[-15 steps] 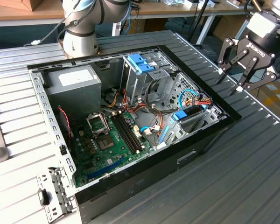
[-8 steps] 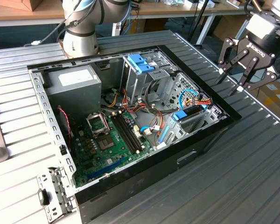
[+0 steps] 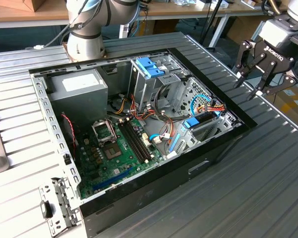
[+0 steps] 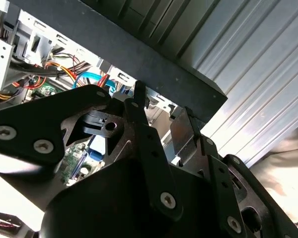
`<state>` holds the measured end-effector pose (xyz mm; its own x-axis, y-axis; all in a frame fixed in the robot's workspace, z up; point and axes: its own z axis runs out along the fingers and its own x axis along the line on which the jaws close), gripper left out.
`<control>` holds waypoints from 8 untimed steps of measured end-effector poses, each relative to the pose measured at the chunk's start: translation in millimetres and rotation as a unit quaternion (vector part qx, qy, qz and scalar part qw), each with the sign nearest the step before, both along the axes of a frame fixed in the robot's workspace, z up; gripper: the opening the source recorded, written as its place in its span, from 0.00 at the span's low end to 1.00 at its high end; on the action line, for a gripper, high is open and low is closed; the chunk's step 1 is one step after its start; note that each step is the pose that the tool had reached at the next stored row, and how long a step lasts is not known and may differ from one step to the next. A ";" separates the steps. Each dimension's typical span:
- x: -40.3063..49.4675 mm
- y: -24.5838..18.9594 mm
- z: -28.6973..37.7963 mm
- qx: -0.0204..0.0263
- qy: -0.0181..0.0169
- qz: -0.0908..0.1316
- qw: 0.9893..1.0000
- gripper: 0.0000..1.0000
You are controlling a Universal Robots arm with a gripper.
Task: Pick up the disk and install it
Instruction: 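Insert the first disk wire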
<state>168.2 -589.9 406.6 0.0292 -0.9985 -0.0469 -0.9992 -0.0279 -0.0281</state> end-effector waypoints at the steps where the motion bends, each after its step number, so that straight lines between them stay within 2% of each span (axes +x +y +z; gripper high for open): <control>1: -0.2 0.0 -0.1 0.000 -0.001 0.000 1.000 0.48; 8: -8.5 -2.1 -1.5 0.000 -0.001 0.000 1.000 0.48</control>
<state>159.7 -592.0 405.1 0.0293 -0.9985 -0.0468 -0.9992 -0.0279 -0.0301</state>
